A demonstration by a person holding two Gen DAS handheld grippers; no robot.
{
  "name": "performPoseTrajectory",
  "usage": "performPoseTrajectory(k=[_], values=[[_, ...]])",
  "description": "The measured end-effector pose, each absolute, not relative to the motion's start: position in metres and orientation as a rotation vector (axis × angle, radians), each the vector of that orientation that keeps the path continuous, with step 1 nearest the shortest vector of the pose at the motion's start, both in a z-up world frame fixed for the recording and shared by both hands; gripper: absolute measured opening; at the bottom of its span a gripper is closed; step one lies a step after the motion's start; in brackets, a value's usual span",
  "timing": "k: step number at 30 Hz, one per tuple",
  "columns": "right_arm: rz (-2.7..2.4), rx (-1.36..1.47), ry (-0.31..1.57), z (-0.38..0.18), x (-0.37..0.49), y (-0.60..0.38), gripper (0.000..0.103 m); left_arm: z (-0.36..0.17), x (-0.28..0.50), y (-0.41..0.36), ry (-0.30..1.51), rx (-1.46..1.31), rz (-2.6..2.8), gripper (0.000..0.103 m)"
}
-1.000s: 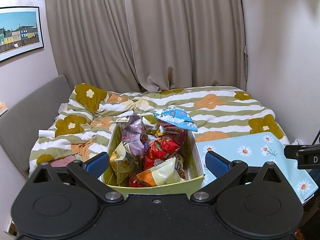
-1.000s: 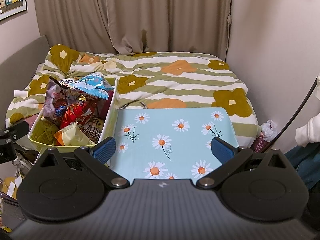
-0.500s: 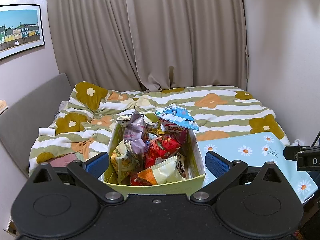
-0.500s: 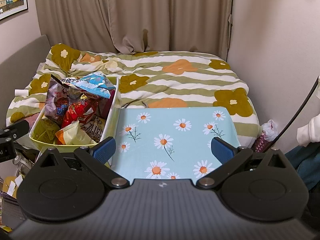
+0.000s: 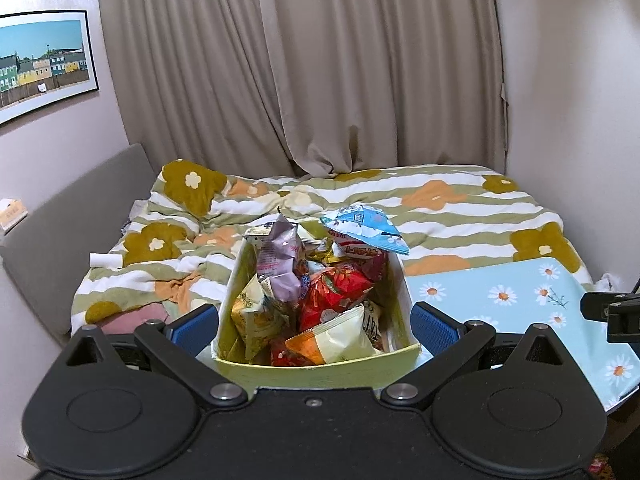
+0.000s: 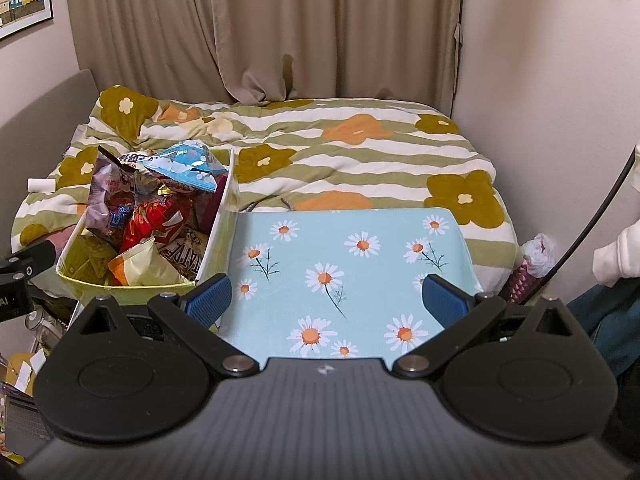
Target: Organize snacks
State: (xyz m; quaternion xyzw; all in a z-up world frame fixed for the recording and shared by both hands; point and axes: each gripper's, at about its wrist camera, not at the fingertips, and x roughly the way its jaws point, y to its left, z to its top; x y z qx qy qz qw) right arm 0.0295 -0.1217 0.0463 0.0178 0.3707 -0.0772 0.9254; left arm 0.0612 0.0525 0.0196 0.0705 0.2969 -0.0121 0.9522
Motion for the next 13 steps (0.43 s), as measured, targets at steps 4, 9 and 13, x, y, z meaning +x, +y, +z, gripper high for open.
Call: performPoseTrajectory(k=[4,9,13], values=[[-0.159,0.036,0.760,0.0465,0.0297,-0.1217,0.103,0.0185,0.0605,0.0525,0.600,0.130,-0.046,0.103],[-0.160,0.038,0.761,0.0457,0.0293,-0.1231,0.103,0.0196,0.0591,0.0504,0.592,0.136,-0.052,0.103],[-0.161,0.039,0.761,0.0457,0.0292,-0.1244,0.103,0.0204,0.0594,0.0511,0.599,0.121,-0.058,0.103]])
